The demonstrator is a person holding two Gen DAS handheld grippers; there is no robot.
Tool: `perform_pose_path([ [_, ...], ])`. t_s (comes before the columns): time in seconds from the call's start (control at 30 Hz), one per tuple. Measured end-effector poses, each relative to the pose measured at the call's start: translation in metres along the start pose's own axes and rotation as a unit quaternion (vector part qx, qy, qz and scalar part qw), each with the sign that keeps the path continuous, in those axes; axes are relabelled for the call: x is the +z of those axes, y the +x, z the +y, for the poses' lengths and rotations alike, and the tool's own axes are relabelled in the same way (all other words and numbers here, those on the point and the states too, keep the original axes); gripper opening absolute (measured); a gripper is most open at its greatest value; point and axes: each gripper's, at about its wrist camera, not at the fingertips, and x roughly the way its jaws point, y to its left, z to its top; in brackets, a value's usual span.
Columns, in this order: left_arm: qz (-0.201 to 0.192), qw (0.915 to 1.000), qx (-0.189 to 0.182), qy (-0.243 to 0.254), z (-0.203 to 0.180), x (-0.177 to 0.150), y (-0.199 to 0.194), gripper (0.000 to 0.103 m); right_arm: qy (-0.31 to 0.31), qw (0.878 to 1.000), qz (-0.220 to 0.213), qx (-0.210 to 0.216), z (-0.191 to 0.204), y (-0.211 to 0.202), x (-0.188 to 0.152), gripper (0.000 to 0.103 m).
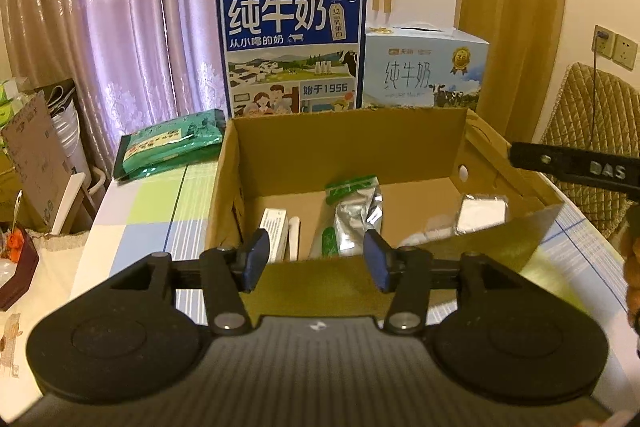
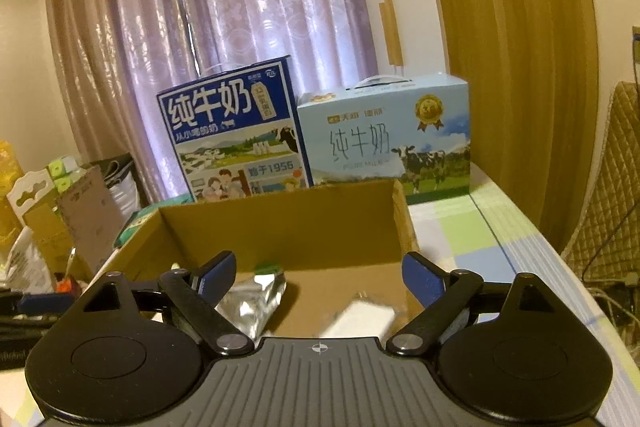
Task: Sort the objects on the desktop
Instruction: 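Move both grippers back toward the remaining items on the table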
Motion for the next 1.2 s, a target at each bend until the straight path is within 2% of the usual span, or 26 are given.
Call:
perform_pose_path([
  [0.27,0.022,0.9997,-0.006,-0.005,0.004,-0.043,-0.039,0.053,0.007,0.999,0.049,-0.004,-0.021,-0.048,-0.037,0.088],
  [0.37,0.038,0.9992,-0.013,-0.003,0.003,-0.063,-0.051,0.059,0.014,0.997,0.071,-0.002,-0.028,-0.064,-0.050,0.088],
  [0.43,0.048,0.9987,-0.016,0.007,-0.001,-0.074,-0.058,0.060,0.014,0.996,0.087,0.000,-0.029,-0.075,-0.060,0.088],
  [0.6,0.075,0.9962,-0.028,0.033,-0.011,-0.102,-0.073,0.070,0.034,0.990,0.134,0.003,-0.035,-0.095,-0.089,0.088],
  [0.77,0.088,0.9933,-0.034,0.066,-0.028,-0.121,-0.083,0.078,0.027,0.988,0.154,0.004,-0.034,-0.107,-0.105,0.088],
  [1.0,0.122,0.9847,-0.063,0.108,-0.042,-0.134,-0.072,0.082,-0.010,0.986,0.167,0.013,-0.026,-0.108,-0.116,0.088],
  [1.2,0.148,0.9702,-0.082,0.174,-0.042,-0.142,-0.050,0.082,-0.035,0.978,0.203,0.032,-0.021,-0.097,-0.129,0.086],
])
